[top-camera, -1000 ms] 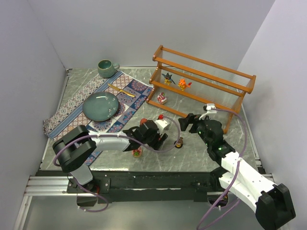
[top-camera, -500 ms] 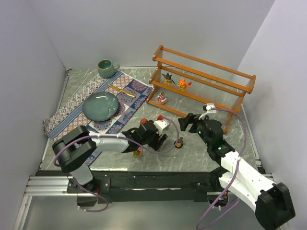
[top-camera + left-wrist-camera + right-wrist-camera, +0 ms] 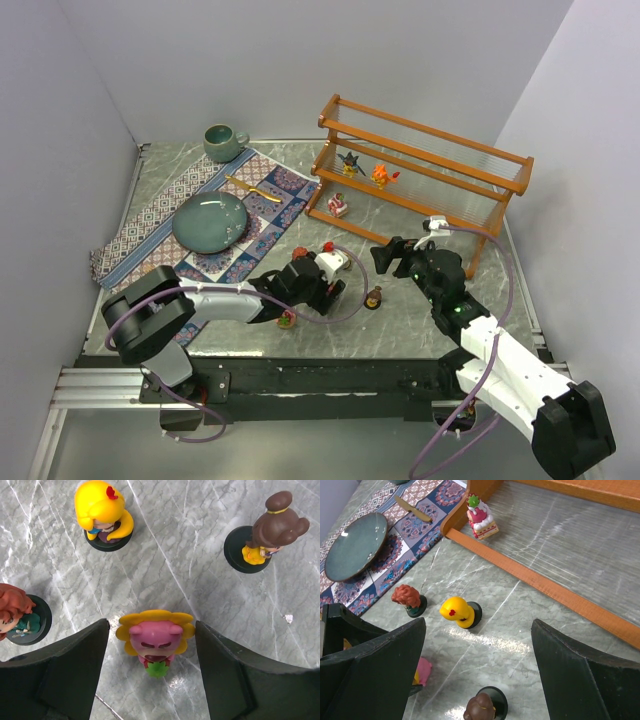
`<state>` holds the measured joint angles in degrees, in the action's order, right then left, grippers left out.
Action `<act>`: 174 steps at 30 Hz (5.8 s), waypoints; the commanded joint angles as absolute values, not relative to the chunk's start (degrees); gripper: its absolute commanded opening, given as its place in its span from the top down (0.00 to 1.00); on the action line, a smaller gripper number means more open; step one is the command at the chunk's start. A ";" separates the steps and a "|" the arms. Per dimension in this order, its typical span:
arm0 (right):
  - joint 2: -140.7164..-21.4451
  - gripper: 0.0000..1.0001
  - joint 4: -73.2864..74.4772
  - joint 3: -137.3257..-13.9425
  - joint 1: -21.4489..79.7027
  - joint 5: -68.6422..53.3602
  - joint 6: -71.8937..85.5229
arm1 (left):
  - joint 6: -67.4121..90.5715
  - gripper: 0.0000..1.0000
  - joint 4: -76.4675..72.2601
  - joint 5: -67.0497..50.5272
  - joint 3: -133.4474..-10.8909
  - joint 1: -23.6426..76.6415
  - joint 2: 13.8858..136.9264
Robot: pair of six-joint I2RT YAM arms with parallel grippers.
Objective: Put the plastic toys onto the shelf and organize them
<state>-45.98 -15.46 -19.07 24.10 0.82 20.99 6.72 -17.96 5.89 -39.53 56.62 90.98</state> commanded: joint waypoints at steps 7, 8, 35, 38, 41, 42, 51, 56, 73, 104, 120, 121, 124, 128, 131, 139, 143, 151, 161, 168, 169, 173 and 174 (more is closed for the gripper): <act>-45.70 0.07 -18.11 -18.72 23.64 1.05 20.83 | 7.65 0.33 -21.88 6.42 -38.67 56.86 88.07; -45.70 0.07 -18.11 -18.72 23.73 1.05 20.83 | 7.73 0.34 -21.88 6.33 -38.58 56.87 88.15; -45.53 0.07 -18.98 -18.28 23.55 1.05 20.92 | 9.23 0.75 -23.99 4.83 -38.23 56.78 86.04; -44.91 0.07 -19.25 -17.93 23.64 1.23 21.00 | 9.23 0.79 -23.82 5.18 -38.41 56.78 85.52; -44.12 0.07 -19.69 -17.49 23.55 1.67 21.09 | 9.14 0.80 -22.94 6.15 -39.20 56.87 84.47; -43.86 0.07 -19.77 -17.23 23.55 1.84 21.27 | 9.14 0.80 -22.77 6.50 -39.55 56.78 83.77; -38.85 0.07 -20.22 -15.21 23.55 5.79 21.44 | 6.95 0.80 -20.75 8.09 -48.42 54.85 86.39; -34.03 0.07 -19.51 -13.63 23.64 11.67 22.14 | 5.89 0.79 -18.81 6.51 -56.59 52.22 91.22; -25.57 0.07 -19.68 -9.23 23.55 19.87 24.35 | 2.90 0.73 -22.14 2.11 -74.79 47.73 110.12; -28.83 0.07 -22.06 -9.23 23.55 17.75 23.29 | 0.62 0.60 -25.23 -2.29 -88.50 45.18 125.42; -30.14 0.07 -22.59 -9.49 23.55 17.05 23.12 | 0.62 0.44 -26.46 -2.46 -89.21 44.83 127.26; -30.15 0.07 -22.59 -9.41 23.64 17.05 23.12 | 0.62 0.44 -26.54 -2.46 -89.38 44.82 127.44; -30.06 0.07 -22.68 -9.41 23.56 16.96 23.12 | -1.14 0.41 -26.54 -2.64 -89.56 44.82 127.70; -30.15 0.07 -22.76 -9.40 23.64 16.88 23.12 | -0.88 0.40 -26.89 -2.81 -89.30 44.82 127.97; -30.32 0.07 -22.76 -9.49 23.55 16.79 23.12 | -0.79 0.41 -26.98 -2.64 -89.12 44.82 127.97; -30.58 0.07 -23.03 -9.40 23.55 16.44 23.12 | -0.62 0.38 -27.86 -2.73 -87.80 44.82 126.65; -30.85 0.07 -23.03 -9.49 23.55 16.35 23.11 | -0.35 0.30 -28.39 -2.72 -87.10 44.82 125.51; -30.06 0.07 -23.11 -9.32 23.55 15.91 22.94 | 2.54 0.21 -31.46 -2.90 -82.53 44.82 119.72; -26.37 0.07 -25.66 -7.56 23.64 13.45 21.18 | 6.15 0.13 -32.52 -0.71 -73.40 44.91 107.86; -26.80 0.07 -26.98 -7.47 23.56 11.00 20.21 | 12.99 0.11 -21.65 9.55 -62.24 45.79 95.46; -27.24 0.07 -27.33 -7.47 23.55 10.38 19.95 | 14.14 0.11 -17.10 10.97 -61.18 46.31 92.49; -30.75 0.07 -28.21 -9.13 23.55 5.72 19.42 | 19.59 0.10 -4.60 18.00 -54.43 47.99 84.30; -32.68 0.07 -28.13 -9.58 23.64 4.58 19.42 | 22.12 0.09 -2.22 19.24 -53.27 48.34 82.63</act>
<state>-28.82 -25.15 -7.31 23.83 9.52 20.78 13.54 -15.68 10.48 -57.58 46.63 90.28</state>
